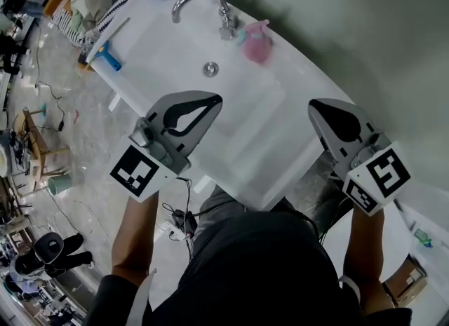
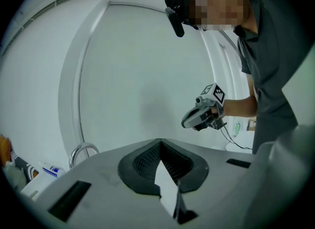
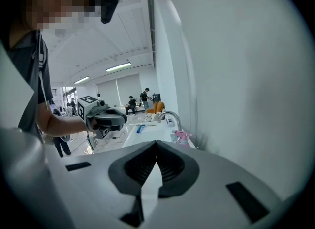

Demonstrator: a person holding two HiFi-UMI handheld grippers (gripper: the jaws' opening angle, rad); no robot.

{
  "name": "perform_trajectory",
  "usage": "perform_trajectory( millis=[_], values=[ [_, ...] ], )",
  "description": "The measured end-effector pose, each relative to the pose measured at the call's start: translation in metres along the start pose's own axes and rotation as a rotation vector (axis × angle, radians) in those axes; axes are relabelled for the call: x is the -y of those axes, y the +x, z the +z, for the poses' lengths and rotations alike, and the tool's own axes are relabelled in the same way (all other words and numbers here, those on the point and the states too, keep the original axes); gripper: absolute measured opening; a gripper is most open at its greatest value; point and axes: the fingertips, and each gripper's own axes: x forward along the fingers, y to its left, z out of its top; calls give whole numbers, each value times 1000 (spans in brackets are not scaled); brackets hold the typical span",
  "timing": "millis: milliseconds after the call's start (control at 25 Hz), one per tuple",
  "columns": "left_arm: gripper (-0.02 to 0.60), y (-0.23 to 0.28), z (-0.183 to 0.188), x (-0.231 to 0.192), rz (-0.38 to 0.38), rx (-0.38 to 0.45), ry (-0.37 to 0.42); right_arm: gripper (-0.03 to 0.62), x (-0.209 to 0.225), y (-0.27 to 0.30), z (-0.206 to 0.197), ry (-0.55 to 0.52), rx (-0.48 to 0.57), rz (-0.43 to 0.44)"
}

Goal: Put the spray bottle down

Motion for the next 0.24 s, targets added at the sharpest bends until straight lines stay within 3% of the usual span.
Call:
perform_trajectory(
  millis=[240],
  values=[
    [5,-16,18,28,34,15,-17,8,-19,-24,-6,7,12,19]
  ],
)
